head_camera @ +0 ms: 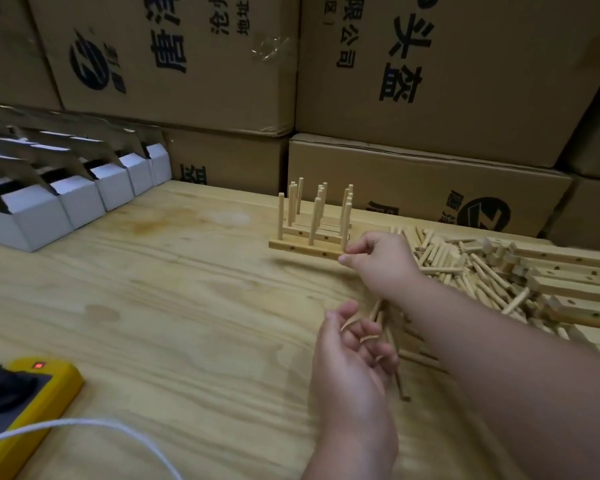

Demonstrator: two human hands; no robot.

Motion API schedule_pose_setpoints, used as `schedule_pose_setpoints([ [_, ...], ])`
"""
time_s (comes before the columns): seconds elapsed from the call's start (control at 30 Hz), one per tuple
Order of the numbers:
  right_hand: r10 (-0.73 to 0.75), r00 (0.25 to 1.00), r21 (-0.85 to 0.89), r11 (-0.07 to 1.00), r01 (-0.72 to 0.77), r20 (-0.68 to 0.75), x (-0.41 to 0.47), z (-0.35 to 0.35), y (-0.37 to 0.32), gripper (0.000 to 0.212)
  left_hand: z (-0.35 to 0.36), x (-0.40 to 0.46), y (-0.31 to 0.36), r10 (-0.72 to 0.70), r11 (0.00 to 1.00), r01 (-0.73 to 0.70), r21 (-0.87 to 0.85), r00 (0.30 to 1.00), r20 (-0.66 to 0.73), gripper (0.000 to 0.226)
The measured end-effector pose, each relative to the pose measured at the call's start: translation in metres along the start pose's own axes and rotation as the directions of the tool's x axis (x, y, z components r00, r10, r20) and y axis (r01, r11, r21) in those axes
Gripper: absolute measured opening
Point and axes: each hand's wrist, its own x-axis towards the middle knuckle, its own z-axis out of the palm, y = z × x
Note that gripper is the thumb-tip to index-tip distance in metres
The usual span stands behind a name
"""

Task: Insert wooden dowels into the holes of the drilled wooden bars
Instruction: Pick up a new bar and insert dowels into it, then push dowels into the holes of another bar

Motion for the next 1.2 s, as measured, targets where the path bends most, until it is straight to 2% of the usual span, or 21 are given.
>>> schedule_pose_setpoints([
  [0.17,-0.009,1.0,-0.202,0.979,0.012,0.018,0.033,0.018,0.006,0.012,-0.001,0.001,0.0,0.011,0.998,-0.011,0.055,1.0,0.007,0.038],
  [0.3,-0.034,0.999,-0.411,0.911,0.037,0.014,0.049,0.024,0.005,0.01,0.001,0.001,-0.001,0.02,0.99,-0.024,0.142,0.999,0.03,0.038],
  [0.73,-0.019,0.999,-0.564,0.826,0.0,-0.027,0.065,0.026,-0.003,0.013,-0.001,0.003,-0.003,0.021,0.996,-0.027,0.085,0.998,0.062,0.037],
  [0.83,-0.092,0.994,-0.625,0.78,0.038,-0.055,0.052,0.016,-0.006,0.017,-0.001,0.003,-0.004,0.025,0.996,-0.031,0.087,0.997,0.07,0.035],
  [0.9,-0.164,0.984,-0.598,0.797,0.088,-0.074,0.033,0.006,-0.009,0.017,-0.001,0.002,-0.004,0.02,0.996,-0.027,0.084,0.996,0.083,0.033],
  [1.03,-0.277,0.956,-0.426,0.88,0.211,-0.1,-0.032,-0.022,-0.009,0.012,-0.001,-0.001,-0.006,0.042,0.994,-0.052,0.1,0.994,0.105,0.028],
  [1.2,-0.319,0.936,-0.321,0.911,0.259,-0.149,-0.138,-0.065,0.011,0.005,0.002,-0.005,-0.007,0.075,0.983,-0.098,0.153,0.987,0.145,0.021],
])
